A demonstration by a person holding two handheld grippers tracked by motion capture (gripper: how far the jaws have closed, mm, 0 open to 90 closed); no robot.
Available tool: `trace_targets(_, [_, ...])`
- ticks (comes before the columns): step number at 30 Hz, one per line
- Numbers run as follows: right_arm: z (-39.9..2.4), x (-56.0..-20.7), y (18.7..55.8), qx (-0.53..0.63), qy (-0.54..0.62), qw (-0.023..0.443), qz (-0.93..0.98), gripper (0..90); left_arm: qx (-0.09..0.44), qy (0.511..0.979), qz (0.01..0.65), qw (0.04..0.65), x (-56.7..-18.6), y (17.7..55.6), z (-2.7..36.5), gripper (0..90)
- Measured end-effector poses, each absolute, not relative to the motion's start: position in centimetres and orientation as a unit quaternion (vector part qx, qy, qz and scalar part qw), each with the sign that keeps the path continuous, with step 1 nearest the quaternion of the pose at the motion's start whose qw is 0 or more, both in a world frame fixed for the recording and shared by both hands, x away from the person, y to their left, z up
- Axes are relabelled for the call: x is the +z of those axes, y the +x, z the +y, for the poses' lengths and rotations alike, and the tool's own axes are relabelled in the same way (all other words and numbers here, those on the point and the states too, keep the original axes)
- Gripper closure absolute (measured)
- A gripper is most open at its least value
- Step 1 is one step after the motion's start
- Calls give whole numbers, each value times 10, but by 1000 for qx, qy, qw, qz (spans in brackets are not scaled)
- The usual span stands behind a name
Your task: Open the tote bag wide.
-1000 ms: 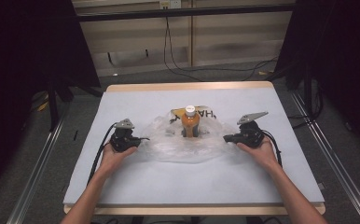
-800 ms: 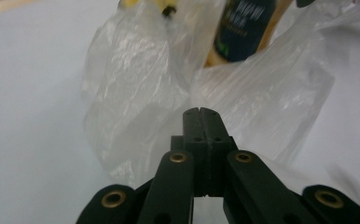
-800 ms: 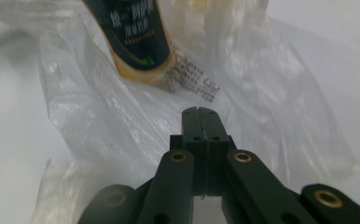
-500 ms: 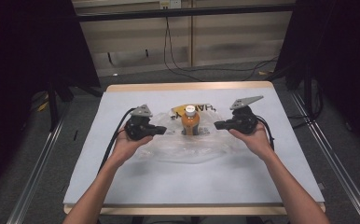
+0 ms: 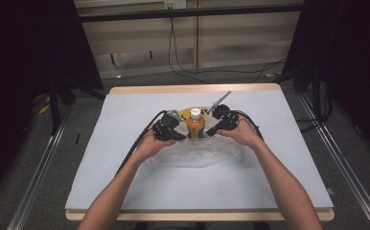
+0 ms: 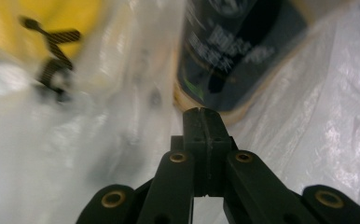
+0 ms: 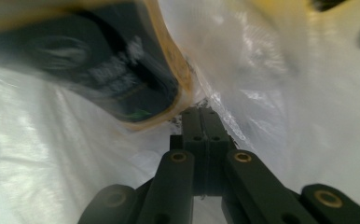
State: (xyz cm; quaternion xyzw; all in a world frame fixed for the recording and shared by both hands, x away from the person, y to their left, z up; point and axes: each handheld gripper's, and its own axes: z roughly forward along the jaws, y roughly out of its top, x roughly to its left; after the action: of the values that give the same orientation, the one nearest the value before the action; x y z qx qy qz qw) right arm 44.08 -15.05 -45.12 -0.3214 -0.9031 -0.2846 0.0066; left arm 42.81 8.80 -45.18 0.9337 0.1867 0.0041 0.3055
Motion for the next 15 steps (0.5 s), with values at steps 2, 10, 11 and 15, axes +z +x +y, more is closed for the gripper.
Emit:
trace_targets(2, [-145, -457, 445, -274, -319, 10, -907, 900, 0, 935, 186, 303, -457, 424, 86, 900])
trace_targets(10, [-132, -468, 468, -276, -346, 15, -897, 900, -6, 945, 135, 297, -466, 386, 76, 900])
trace_targets(11, [-131, -468, 471, -276, -349, 12, -895, 900, -5, 947, 128, 295, -466, 379, 76, 900])
trace_targets(15, [-130, -469, 484, -281, -369, 1, -886, 900, -6, 947, 109, 301, -466, 355, 77, 900])
